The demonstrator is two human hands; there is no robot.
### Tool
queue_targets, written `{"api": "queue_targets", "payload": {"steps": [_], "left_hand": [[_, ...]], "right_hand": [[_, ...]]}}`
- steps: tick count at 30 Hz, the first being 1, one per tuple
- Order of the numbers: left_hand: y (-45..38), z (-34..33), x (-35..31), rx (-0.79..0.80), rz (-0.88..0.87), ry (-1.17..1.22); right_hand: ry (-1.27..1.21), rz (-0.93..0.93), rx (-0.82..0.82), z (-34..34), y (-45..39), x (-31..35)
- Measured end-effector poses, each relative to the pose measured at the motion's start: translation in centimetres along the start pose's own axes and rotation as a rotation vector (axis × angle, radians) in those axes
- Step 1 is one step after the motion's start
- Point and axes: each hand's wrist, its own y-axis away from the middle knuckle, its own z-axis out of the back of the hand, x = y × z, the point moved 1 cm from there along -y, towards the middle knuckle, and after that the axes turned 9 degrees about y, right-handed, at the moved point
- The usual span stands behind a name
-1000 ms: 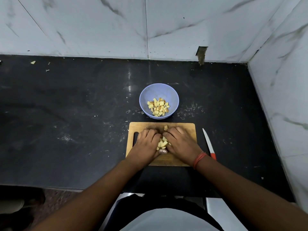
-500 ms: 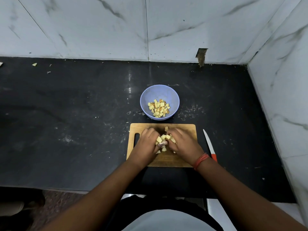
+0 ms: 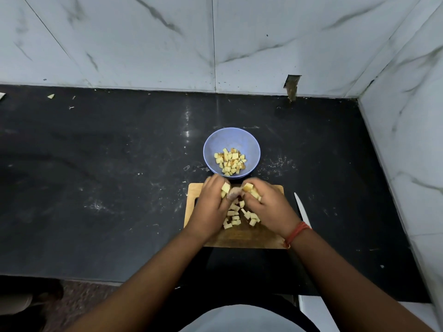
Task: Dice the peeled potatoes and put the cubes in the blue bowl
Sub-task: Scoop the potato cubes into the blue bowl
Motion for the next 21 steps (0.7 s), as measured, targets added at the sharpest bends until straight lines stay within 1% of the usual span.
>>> {"api": "queue_targets", "payload": {"steps": [3, 4, 5, 6, 9, 11, 12, 15, 17, 19, 21], "left_hand": [[-4.5, 1.0, -2.6, -0.098, 0.018, 0.040], [-6.3, 1.4, -3.2, -0.105, 0.031, 0.020], [-8.2, 1.7, -3.6, -0.082, 0.082, -0.014], [-9.9, 2.1, -3.9, -0.026, 0.168, -0.067], [-13.2, 3.0, -3.7, 0.193, 0.484, -0.227], [-14.1, 3.7, -3.3, 0.281, 0.553, -0.244], [-14.3, 4.0, -3.1, 0.302, 0.566, -0.227], [-14.2, 4.6, -2.8, 0.331, 0.612, -0.100], [-13.5, 5.0, -3.1, 0.317, 0.555, -0.098], [-12.2, 5.3, -3.3, 0.195, 0.444, -0.031], [-9.9, 5.5, -3.3, 0.026, 0.338, 0.150]], "right_hand": [[0.007, 0.023, -0.035, 2.0, -3.3, 2.5], [0.040, 0.011, -0.029, 2.4, -4.9, 3.1], [0.104, -0.004, -0.002, 2.7, -6.8, 3.6], [0.194, -0.018, 0.052, 2.7, -8.6, 3.8], [0.481, -0.069, 0.291, 1.9, -12.9, 3.5], [0.586, -0.133, 0.387, 1.7, -14.3, 3.4], [0.606, -0.149, 0.392, 1.9, -14.7, 3.6], [0.670, -0.141, 0.306, 2.4, -14.9, 4.1], [0.663, -0.109, 0.243, 2.6, -14.5, 3.6], [0.548, -0.059, 0.118, 2.9, -13.4, 2.8], [0.346, 0.030, -0.094, 3.3, -11.3, 2.4]]}}
